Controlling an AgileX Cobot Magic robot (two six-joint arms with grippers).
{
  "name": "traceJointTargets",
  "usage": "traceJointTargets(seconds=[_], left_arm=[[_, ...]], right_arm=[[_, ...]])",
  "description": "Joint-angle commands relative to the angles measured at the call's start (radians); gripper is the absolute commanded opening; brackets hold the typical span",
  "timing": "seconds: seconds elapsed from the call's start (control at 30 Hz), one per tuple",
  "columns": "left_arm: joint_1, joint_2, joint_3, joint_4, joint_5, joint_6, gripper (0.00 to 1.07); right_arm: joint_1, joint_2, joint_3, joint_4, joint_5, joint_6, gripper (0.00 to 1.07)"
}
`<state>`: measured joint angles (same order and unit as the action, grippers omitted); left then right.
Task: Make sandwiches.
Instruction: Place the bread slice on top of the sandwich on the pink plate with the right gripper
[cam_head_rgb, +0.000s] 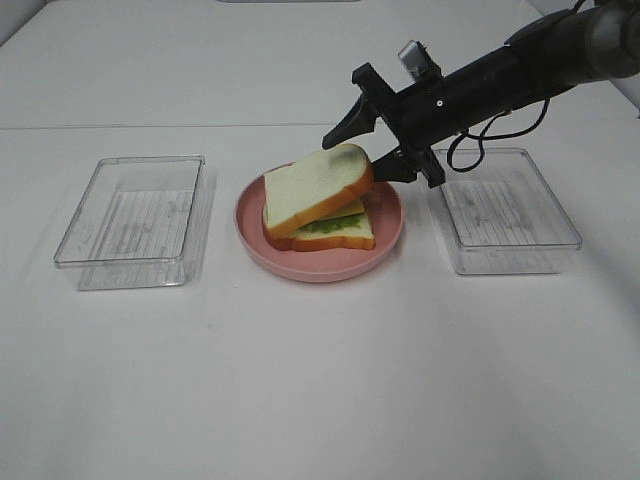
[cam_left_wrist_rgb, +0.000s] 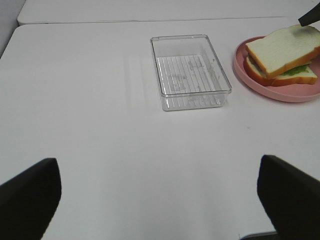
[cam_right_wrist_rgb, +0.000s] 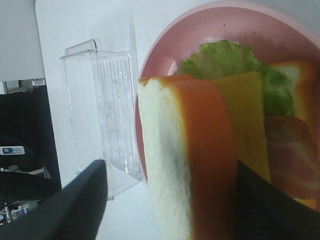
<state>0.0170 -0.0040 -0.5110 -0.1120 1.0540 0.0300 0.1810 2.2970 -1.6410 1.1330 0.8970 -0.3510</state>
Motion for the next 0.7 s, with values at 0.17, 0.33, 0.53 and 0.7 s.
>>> traceJointTargets(seconds=[0.17, 0.33, 0.53, 0.7], left_arm=[[-0.002, -0.024, 0.002, -0.009, -0.017, -0.005, 0.99], [-0.002, -0.024, 0.002, -0.009, -0.017, -0.005, 0.99], [-0.002, -0.024, 0.002, -0.009, -0.017, -0.005, 0.99], [-0.002, -0.024, 0.002, -0.009, -0.017, -0.005, 0.99]], right_arm=[[-0.001, -0.062, -0.003, -0.165, 0.004, 0.066, 0.6], [-0.001, -0.081, -0.003, -0.256, 0.02, 0.124, 0.63], [0.0, -0.109, -0.003, -0.26, 0.025, 0.126, 0.63], [0.0, -0.169, -0.01, -0.296, 0.0, 0.174, 0.8]])
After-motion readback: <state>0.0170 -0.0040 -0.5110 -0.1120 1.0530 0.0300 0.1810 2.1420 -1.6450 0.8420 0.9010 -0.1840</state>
